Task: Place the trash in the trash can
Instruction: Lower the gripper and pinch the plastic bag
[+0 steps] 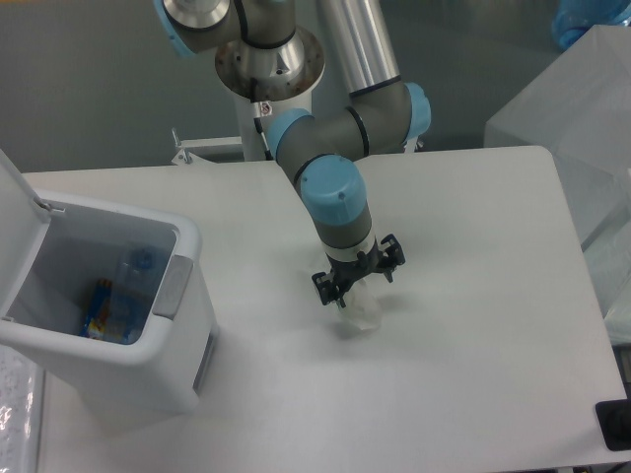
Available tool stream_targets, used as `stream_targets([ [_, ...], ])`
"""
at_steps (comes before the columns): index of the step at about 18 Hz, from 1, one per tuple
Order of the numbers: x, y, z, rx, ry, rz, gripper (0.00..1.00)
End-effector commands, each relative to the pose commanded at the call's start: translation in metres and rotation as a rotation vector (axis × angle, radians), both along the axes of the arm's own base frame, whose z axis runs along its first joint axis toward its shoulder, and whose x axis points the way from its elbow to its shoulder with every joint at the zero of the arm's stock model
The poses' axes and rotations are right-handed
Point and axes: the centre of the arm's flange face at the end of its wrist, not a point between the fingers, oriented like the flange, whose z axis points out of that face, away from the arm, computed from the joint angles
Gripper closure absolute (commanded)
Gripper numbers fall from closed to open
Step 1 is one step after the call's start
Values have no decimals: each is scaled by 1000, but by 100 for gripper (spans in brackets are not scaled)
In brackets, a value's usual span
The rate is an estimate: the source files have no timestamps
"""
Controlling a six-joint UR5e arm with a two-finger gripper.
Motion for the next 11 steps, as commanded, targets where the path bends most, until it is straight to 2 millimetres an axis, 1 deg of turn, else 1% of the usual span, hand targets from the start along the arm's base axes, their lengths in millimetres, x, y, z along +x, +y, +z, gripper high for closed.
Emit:
stream_targets([
  [1,0,0,0,0,0,0,57],
  [3,4,3,-1,-1,-2,-12,63],
  [8,6,5,2,4,1,-20,73],
  [11,5,6,8,15,8,-21,79],
])
